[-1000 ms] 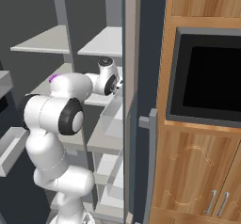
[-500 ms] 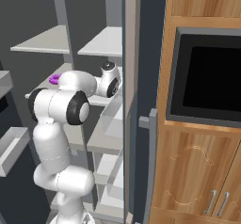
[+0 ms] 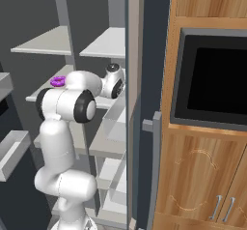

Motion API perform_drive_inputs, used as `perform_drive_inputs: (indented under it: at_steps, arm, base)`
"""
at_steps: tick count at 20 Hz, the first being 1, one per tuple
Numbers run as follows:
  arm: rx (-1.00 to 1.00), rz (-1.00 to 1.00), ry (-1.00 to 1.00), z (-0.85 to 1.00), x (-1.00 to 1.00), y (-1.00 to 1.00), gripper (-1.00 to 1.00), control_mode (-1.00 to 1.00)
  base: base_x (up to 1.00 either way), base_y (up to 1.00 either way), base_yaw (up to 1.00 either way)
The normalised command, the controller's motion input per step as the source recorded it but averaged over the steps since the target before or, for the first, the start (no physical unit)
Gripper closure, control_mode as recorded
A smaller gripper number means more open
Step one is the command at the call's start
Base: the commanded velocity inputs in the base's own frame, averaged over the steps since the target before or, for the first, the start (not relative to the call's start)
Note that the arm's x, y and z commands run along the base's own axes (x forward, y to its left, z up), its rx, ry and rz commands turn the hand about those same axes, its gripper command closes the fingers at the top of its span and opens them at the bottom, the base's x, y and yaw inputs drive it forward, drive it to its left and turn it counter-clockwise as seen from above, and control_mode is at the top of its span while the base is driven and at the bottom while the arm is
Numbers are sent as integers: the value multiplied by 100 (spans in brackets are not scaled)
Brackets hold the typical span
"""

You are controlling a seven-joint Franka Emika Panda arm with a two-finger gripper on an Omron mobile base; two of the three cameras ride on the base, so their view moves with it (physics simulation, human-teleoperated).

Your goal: There's a fish in the fridge that needs to be moved to the freezer for freezing. Pick up the fish from the fridge, place it on any shelf in the freezer, and close the fridge and freezer doors when done.

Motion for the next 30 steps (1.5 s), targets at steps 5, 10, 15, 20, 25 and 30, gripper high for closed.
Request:
perform_drive_inputs:
  at_steps: [5,10,15,20,25,30]
  arm:
    - [3,0,0,-58,0,-19,100,-100]
    - [5,0,0,-38,-13,-23,100,-100]
    - [0,0,-18,-7,-92,2,100,-100]
    - [0,3,-25,0,-100,39,100,-100]
    - [0,7,-4,95,-100,19,100,-100]
    - [-4,8,10,98,-100,31,100,-100]
  base:
    - [0,0,0]
    - [0,0,0]
    - [0,0,0]
    - [0,0,0]
    - [0,0,0]
    - [0,0,0]
